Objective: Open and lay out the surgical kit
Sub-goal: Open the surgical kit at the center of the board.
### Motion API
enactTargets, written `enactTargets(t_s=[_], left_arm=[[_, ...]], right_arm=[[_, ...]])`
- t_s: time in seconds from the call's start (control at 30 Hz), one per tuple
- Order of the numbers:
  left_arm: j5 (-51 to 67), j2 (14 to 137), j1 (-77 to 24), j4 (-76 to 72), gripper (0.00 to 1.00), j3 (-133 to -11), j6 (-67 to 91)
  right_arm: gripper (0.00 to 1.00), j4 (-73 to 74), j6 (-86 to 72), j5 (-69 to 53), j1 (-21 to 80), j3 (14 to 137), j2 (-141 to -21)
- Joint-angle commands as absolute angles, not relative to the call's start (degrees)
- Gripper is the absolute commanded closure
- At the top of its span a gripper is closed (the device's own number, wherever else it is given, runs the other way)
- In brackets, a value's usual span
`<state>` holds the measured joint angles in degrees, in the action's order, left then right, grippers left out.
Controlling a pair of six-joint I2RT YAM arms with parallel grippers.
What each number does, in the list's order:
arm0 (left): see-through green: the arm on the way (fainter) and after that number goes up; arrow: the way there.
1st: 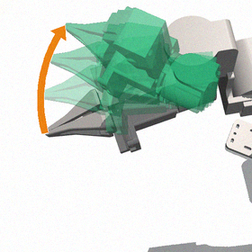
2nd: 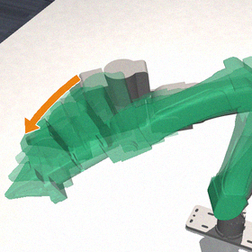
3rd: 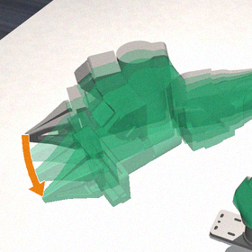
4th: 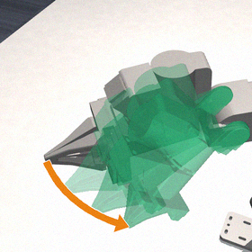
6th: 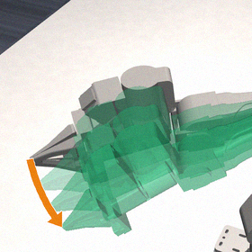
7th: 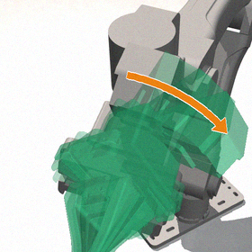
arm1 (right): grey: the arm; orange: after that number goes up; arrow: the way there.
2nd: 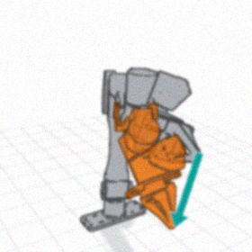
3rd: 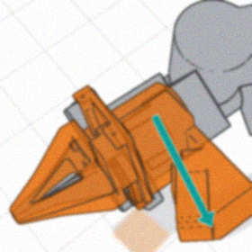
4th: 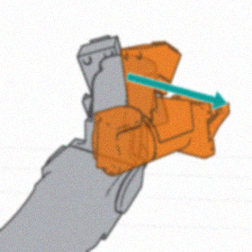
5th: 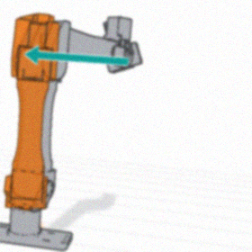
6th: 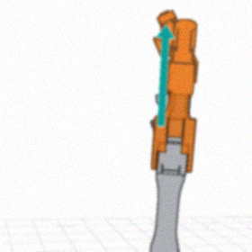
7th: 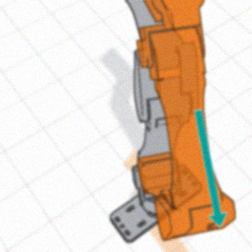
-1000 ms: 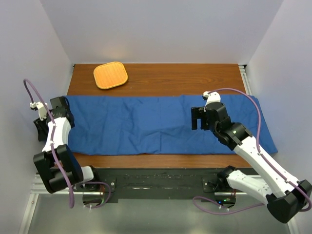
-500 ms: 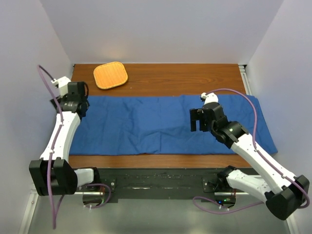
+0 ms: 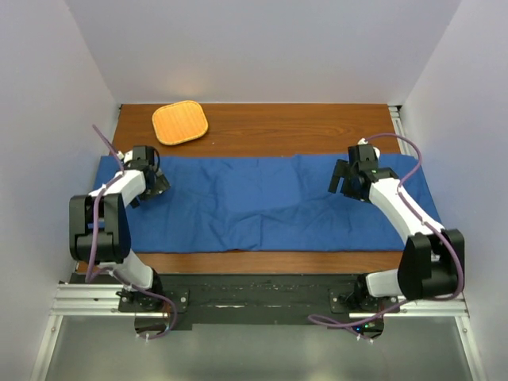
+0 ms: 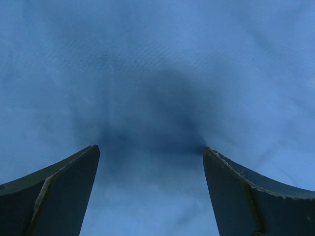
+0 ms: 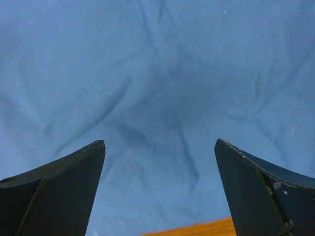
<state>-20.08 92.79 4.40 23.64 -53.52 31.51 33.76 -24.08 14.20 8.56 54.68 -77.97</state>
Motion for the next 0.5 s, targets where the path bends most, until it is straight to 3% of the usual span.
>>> enactTargets(t_s=[0.0,0.27,0.47], left_arm=[[-18.02,96.59,8.69,21.44,0.09,-55.29,32.87],[-17.93,95.45,16.08,20.21,0.10,-49.40,33.49],[-22.93,95.18,18.01,22.14,0.10,-48.08,31.91]], right_arm=[[0.01,27.08,-28.11,12.49,4.85,56.69,-82.08],[0.02,24.34,-31.90,8.62,0.53,52.39,-90.60],[0.02,26.18,-35.77,6.07,-4.21,46.16,-88.78]])
